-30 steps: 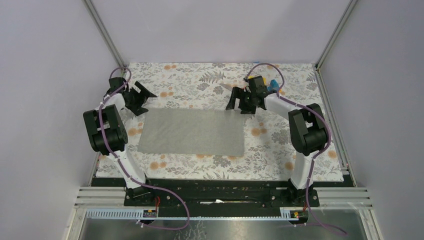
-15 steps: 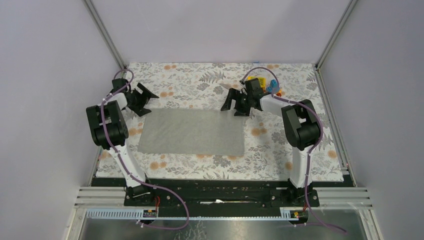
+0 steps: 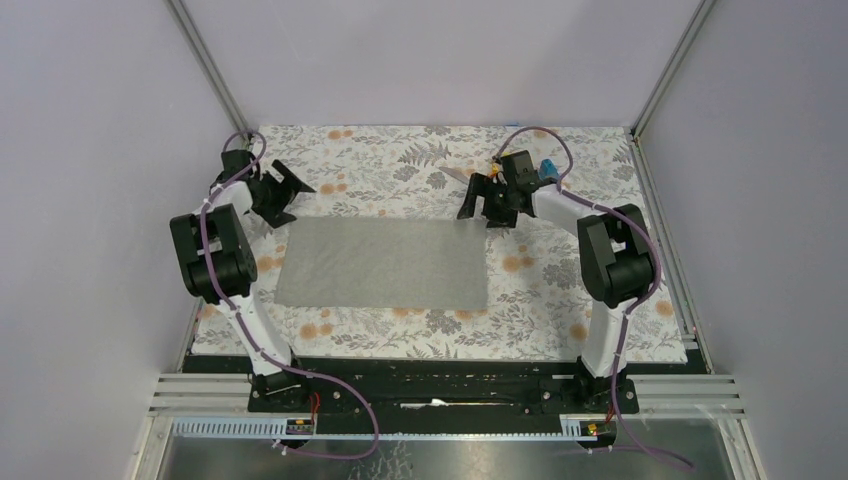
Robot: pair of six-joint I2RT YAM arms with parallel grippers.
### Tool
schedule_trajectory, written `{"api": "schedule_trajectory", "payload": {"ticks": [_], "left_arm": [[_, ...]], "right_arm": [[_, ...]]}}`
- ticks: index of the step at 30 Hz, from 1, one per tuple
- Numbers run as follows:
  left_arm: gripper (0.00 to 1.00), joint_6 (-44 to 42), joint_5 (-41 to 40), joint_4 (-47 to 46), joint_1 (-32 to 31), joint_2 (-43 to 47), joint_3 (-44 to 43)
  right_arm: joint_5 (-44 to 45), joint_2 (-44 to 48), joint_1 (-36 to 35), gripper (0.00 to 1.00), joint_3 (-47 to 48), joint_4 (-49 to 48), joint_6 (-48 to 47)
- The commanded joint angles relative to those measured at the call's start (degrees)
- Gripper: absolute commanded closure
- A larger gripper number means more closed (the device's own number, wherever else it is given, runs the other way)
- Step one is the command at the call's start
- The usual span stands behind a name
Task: Fold the napkin into a case and place the utensils inside
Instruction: Smooth out the rectangle-folded napkin at the center of the board.
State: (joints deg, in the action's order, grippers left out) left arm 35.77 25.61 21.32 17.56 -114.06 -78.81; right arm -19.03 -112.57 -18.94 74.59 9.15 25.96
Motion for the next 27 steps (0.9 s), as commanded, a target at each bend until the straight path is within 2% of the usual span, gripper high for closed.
{"api": "schedule_trajectory", "payload": {"ticks": [1, 5, 10, 13, 16, 23, 27], "left_arm": [[0.01, 0.43, 0.29, -1.87, -4.28, 8.7, -0.61], [0.01, 6.28, 6.35, -8.46, -10.08, 9.31, 4.02], [0.01, 12.32, 10.12, -17.8, -16.69, 5.88, 8.09], [0.02, 16.02, 11.45, -25.51, -18.75, 3.72, 10.9], [0.02, 16.85, 10.99, -28.47, -19.19, 1.2, 11.72], [0.02, 11.64, 6.45, -21.77, -16.95, -0.93, 12.01], [0.02, 9.64, 5.3, -18.55, -14.8, 0.14, 12.53]], "right_arm": [[-0.33, 4.43, -3.43, 0.0, 4.77, 2.3, -0.09], [-7.91, 0.23, -7.2, 0.0, 6.69, -4.04, 7.57], [-13.16, -5.04, -9.53, 0.0, 6.57, -14.89, 15.4], [-12.82, -7.34, -9.41, 0.0, 6.58, -17.22, 16.08], [-11.46, -8.83, -9.06, 0.0, 6.1, -17.23, 14.51], [-9.85, -8.11, -3.62, 0.0, 0.43, -17.2, 10.94], [-6.55, -5.34, -0.88, 0.0, -2.16, -12.65, 5.2]]}}
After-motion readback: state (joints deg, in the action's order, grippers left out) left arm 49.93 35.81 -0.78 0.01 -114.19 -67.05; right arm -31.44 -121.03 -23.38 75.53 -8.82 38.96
